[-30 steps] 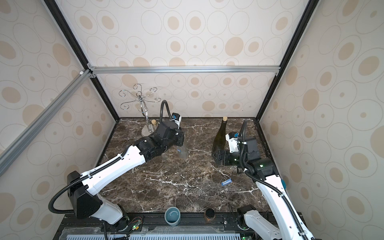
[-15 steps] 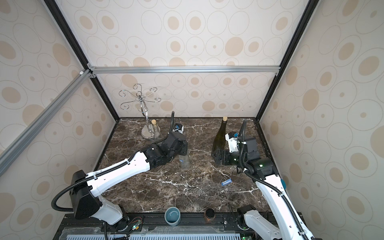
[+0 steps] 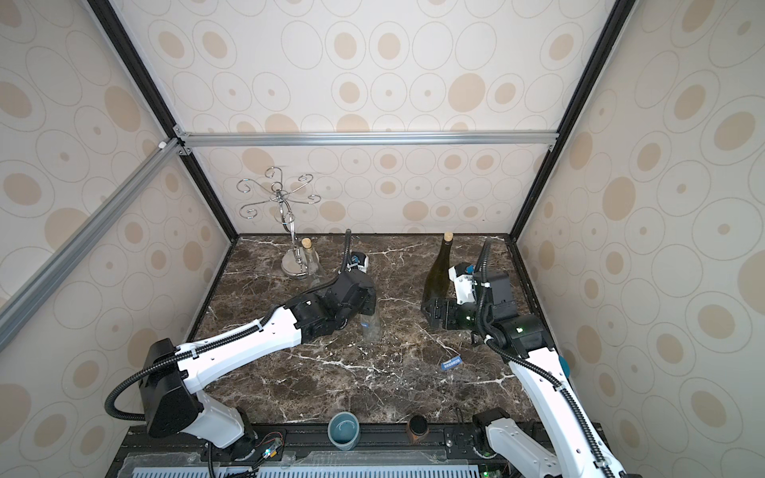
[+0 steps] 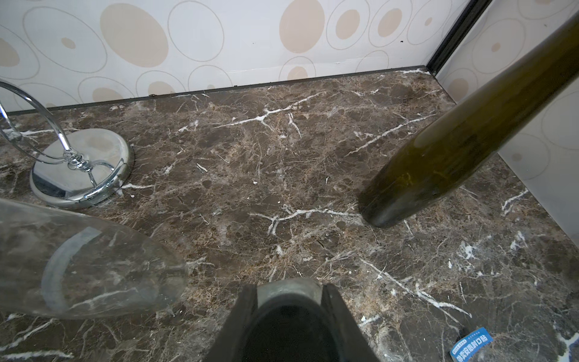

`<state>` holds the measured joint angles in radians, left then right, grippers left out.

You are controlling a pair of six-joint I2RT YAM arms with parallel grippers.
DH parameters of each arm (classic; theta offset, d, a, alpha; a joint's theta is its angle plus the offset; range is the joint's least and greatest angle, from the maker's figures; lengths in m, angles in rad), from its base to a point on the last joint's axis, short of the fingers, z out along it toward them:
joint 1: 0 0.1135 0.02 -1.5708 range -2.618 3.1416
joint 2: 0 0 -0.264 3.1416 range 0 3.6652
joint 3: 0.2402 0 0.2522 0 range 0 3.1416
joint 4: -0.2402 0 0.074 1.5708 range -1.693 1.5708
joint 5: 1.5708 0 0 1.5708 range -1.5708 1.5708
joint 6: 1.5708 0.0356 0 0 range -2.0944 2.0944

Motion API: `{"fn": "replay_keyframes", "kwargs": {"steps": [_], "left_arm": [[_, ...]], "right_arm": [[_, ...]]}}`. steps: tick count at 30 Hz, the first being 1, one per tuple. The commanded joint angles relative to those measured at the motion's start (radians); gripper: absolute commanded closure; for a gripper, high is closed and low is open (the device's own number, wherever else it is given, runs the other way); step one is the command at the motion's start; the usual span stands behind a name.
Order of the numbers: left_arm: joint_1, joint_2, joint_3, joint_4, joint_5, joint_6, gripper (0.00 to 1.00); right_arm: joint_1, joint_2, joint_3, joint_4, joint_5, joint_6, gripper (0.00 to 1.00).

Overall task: Remove the label from the bottle
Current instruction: Place the bottle at the center of the board.

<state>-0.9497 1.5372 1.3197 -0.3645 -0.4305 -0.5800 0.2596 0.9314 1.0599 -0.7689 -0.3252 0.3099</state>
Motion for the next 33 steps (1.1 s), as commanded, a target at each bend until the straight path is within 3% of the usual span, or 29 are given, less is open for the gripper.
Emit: {"fn": "replay_keyframes", "kwargs": {"steps": [1,2,12,18,27,33], "left_arm": [[-0.011,-0.011,0.007,0.05,-0.031,-0.034,0.66],[-0.012,-0.012,0.006,0.05,-0.031,-0.034,0.59],[-0.018,-0.046,0.002,0.061,-0.006,-0.017,0.27],[-0.019,-0.079,0.0,0.097,0.086,0.077,0.03],[0.009,-0.171,-0.069,0.195,0.338,0.314,0.0],[0.06,-0.186,-0.069,0.159,0.531,0.463,0.0]], "right_arm": [[0.009,-0.005,-0.014,0.011,-0.008,0.004,0.09],[0.009,-0.005,-0.015,0.01,-0.007,0.005,0.09],[0.009,-0.013,-0.016,0.008,-0.003,0.006,0.09],[0.01,-0.016,-0.018,0.014,-0.014,0.011,0.08],[0.015,-0.003,0.01,-0.021,0.01,0.007,0.06],[0.138,0.021,0.006,-0.013,0.084,0.015,0.03]]}}
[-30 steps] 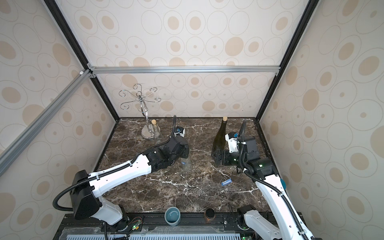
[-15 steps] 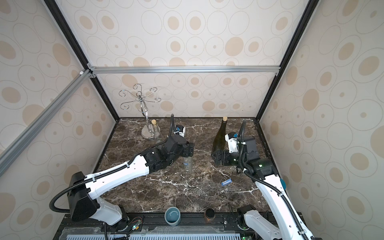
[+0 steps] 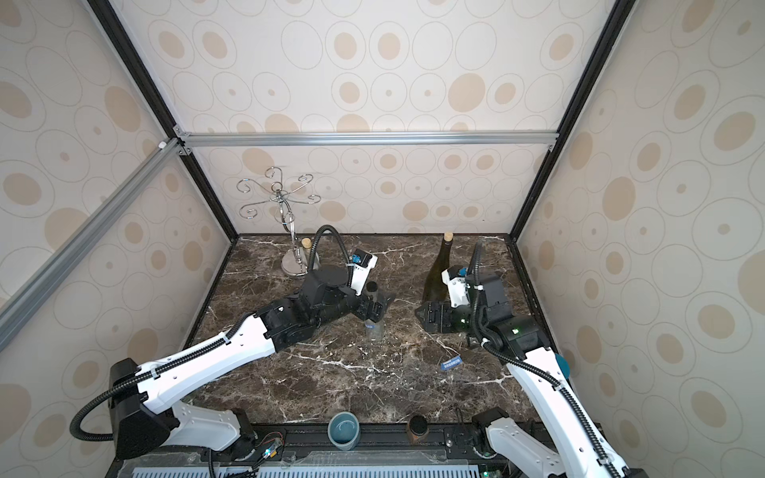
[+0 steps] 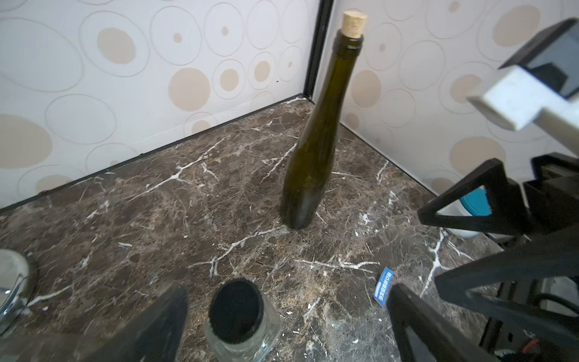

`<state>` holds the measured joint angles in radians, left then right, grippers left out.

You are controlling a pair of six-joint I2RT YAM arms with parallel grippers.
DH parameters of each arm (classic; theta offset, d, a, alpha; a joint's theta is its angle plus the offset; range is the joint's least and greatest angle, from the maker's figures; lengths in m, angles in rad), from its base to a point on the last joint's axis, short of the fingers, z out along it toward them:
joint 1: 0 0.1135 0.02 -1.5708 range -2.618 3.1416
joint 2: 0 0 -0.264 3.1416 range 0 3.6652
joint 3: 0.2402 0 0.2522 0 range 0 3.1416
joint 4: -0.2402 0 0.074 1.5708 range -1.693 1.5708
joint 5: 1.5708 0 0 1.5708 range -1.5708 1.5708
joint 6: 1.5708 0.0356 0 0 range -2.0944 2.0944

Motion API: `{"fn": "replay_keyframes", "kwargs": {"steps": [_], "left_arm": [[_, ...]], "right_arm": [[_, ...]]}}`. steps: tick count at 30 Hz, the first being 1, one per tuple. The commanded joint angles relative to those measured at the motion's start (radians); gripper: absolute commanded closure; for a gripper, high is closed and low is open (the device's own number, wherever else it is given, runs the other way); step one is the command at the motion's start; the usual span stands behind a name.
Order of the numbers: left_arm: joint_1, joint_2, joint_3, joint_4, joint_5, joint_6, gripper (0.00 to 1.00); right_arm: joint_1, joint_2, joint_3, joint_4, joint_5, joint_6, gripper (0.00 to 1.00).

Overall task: Remove the label from the bottle
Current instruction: Place the bottle at the center of the board, then adjust the bottle at the center of the board.

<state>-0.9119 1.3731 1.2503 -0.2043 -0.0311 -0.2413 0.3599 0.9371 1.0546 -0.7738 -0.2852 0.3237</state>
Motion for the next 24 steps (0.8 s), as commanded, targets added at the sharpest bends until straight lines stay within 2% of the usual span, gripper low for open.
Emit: {"fn": "replay_keyframes", "kwargs": {"steps": [1,5,11,15,24], "left_arm": [[0.032,-0.028,-0.005,-0.003,0.172,0.148,0.0],[0.072,-0.051,-0.029,0.002,0.278,0.213,0.0],[0.155,-0.071,-0.052,0.006,0.385,0.274,0.0],[0.199,-0.054,-0.057,0.01,0.447,0.295,0.0],[0.215,0.027,-0.036,0.028,0.438,0.341,0.02]], "right_arm": [[0.057,0.024,0.009,-0.002,0.054,0.002,0.03],[0.101,0.049,0.002,0.035,0.078,0.001,0.0],[0.105,0.093,-0.004,0.06,0.025,-0.015,0.0],[0.105,0.084,-0.026,0.079,0.044,-0.01,0.0],[0.105,0.054,-0.059,0.094,0.089,0.001,0.0]]}}
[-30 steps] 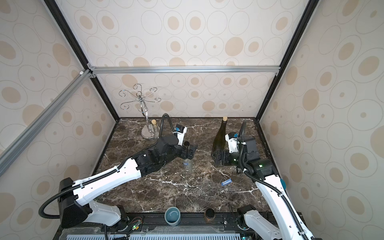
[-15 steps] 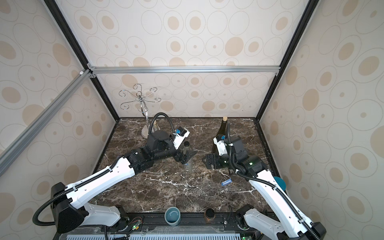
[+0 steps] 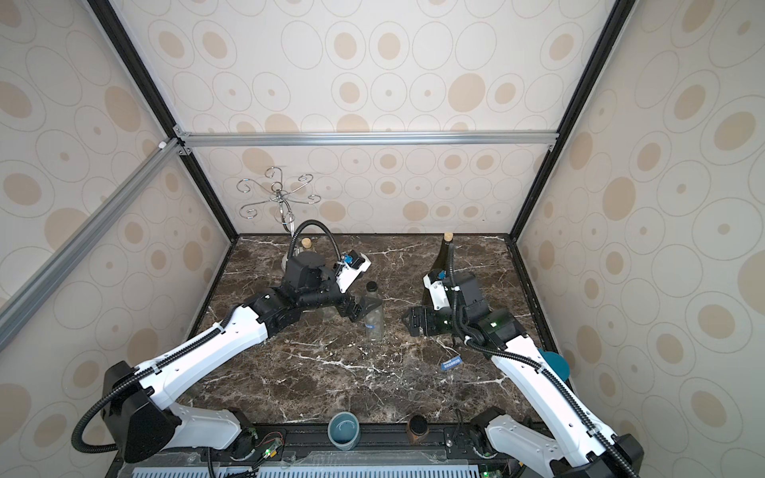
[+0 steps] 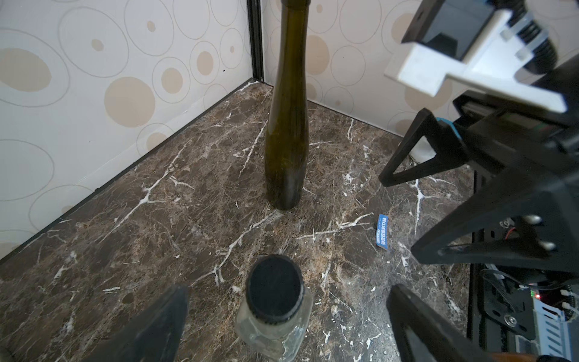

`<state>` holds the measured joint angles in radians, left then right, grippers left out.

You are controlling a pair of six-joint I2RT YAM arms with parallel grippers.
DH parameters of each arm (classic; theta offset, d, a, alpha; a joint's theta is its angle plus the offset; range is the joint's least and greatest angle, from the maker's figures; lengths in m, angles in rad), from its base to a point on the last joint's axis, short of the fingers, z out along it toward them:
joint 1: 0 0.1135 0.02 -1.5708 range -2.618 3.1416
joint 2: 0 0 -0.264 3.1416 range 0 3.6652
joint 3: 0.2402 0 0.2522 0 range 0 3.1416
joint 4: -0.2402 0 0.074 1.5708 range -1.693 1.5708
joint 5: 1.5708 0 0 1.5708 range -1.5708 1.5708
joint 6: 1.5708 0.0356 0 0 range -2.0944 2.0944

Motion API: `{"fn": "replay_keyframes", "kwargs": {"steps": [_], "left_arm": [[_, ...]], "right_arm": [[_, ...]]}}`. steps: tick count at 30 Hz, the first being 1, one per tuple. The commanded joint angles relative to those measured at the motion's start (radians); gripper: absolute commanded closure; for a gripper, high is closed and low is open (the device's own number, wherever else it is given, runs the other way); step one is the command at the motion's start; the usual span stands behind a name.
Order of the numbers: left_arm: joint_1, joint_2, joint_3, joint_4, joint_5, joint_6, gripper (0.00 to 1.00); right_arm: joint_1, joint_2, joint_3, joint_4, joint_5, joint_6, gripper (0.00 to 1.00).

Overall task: Remove the label from the bottle
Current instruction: Adjust the bottle at the center of the board.

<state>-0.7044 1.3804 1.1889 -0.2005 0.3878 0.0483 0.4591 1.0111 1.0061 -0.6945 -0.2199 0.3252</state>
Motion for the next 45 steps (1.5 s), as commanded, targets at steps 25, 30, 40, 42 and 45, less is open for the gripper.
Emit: {"fn": "replay_keyframes", "kwargs": {"steps": [25,30,40,42,45], "left_arm": [[0.069,0.144,0.097,0.05,0.118,0.11,0.48],[0.069,0.135,0.095,0.053,0.118,0.107,0.67],[0.069,0.102,0.119,0.043,0.032,0.059,0.78],[0.068,0.091,0.134,0.033,0.008,0.04,0.8],[0.068,0.067,0.147,0.032,-0.025,0.001,0.84]], "right_arm": [[0.004,-0.017,-0.025,0.02,0.039,-0.004,0.02],[0.004,-0.018,-0.024,0.019,0.039,-0.005,0.02],[0.004,-0.023,-0.014,0.02,0.037,-0.005,0.02],[0.004,-0.022,-0.01,0.021,0.037,-0.006,0.02],[0.004,-0.019,-0.005,0.02,0.036,-0.009,0.02]]}}
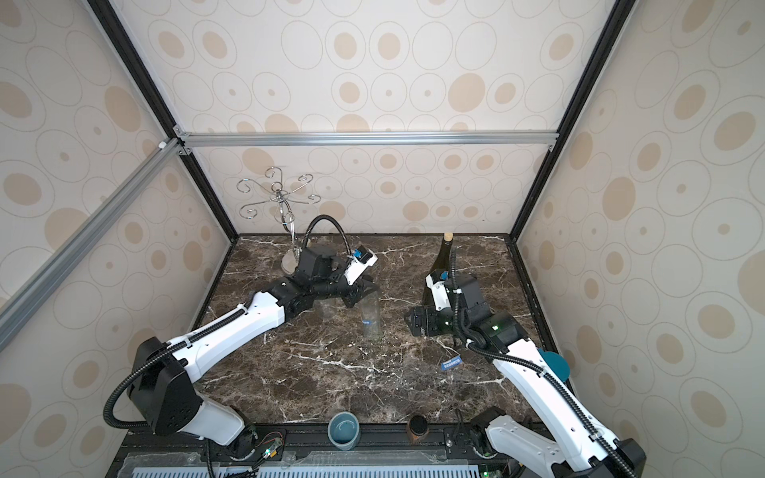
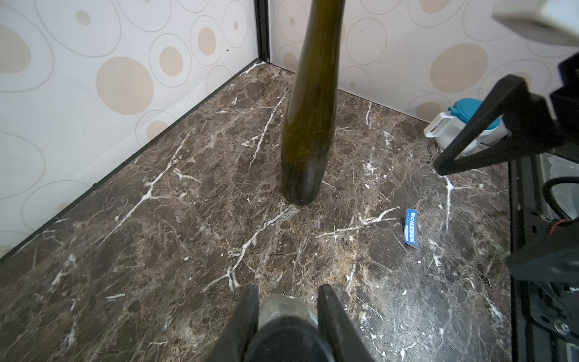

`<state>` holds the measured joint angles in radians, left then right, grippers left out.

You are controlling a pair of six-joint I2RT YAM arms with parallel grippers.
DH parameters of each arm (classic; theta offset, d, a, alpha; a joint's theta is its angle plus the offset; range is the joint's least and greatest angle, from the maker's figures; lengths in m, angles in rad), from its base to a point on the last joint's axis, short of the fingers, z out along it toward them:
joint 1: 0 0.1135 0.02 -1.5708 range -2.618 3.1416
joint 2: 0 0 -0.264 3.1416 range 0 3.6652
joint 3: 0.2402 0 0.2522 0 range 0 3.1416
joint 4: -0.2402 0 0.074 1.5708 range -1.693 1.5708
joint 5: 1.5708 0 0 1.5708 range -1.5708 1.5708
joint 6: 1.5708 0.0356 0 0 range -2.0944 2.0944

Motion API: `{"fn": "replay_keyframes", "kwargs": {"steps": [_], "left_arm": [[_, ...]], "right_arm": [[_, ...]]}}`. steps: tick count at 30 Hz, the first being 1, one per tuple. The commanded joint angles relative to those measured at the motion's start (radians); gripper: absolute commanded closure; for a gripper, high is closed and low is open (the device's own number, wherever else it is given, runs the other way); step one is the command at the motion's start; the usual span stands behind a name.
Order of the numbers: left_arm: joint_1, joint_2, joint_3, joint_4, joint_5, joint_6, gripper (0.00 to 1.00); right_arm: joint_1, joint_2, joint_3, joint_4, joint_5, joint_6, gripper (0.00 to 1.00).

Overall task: Remove the label from the bottle
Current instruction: Adjust the bottle at the center of the board.

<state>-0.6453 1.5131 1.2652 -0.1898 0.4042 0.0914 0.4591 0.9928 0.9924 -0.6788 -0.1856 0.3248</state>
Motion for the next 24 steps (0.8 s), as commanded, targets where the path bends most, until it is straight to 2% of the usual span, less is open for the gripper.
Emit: {"fn": "replay_keyframes", "kwargs": {"steps": [1,5,11,19,24], "left_arm": [[0.009,-0.074,0.074,0.021,-0.052,-0.054,0.85],[0.006,-0.101,0.087,0.023,-0.111,-0.118,0.88],[-0.015,-0.128,0.1,0.025,-0.28,-0.245,0.91],[-0.13,-0.127,0.115,-0.021,-0.557,-0.366,0.91],[-0.193,-0.128,0.085,-0.021,-0.69,-0.479,0.93]], "right_arm": [[0.004,0.001,0.009,0.005,0.002,-0.009,0.02],[0.004,0.005,0.017,0.007,-0.005,-0.009,0.02],[0.004,0.026,0.031,0.016,-0.024,0.002,0.03],[0.009,0.056,0.014,0.066,-0.07,0.032,0.05],[0.012,0.062,0.009,0.075,-0.072,0.032,0.05]]}}
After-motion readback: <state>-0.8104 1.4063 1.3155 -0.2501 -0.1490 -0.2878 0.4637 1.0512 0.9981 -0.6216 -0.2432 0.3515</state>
